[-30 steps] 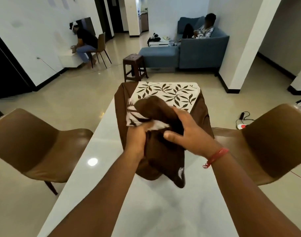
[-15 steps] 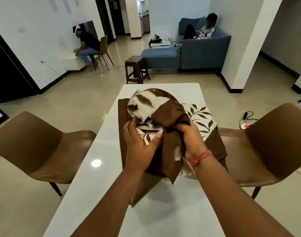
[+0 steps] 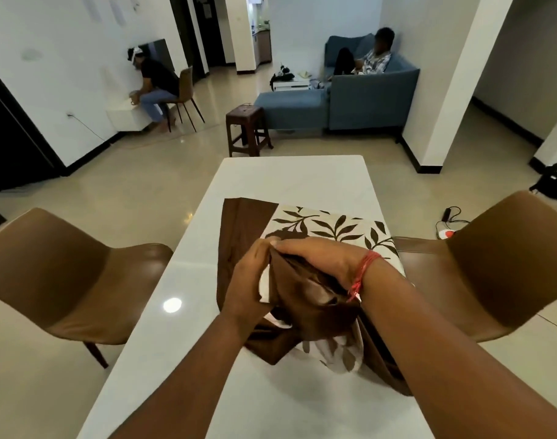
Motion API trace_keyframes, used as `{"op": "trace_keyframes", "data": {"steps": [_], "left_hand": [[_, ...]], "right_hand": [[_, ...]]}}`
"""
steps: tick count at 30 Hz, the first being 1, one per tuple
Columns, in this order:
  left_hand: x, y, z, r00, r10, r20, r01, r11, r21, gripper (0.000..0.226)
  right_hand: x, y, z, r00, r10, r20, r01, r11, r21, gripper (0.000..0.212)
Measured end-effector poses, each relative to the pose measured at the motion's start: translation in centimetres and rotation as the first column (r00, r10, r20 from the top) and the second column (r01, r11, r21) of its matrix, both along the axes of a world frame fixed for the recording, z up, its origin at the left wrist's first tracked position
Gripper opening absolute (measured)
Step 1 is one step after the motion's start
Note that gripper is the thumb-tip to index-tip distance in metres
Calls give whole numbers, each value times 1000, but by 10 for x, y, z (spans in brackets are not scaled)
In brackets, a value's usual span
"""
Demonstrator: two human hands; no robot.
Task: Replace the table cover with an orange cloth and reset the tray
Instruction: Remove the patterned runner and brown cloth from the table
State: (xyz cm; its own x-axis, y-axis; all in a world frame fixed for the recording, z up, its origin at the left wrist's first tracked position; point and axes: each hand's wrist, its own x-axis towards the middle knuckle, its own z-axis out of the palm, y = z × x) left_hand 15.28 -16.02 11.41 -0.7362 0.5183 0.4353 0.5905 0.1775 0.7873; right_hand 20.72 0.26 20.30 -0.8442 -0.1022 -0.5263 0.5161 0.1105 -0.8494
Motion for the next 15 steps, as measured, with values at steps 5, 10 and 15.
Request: {"op": "trace_keyframes", "data": {"steps": [5,10,15], "left_hand": [[-16,16,-14,701,211,681,-399,908,130,39],[-33,13,10,294,-271,916,-690,603,400,37],[5,34,20,84,-387,918,-648,679,345,53]], "right_hand": [[-2,6,-9,814,16,-580,322,819,475,60],[16,30,-58,861,46,-507,346,676,651,105],[16,-7,-81,799,-346,-492,417,908,40,68]]}}
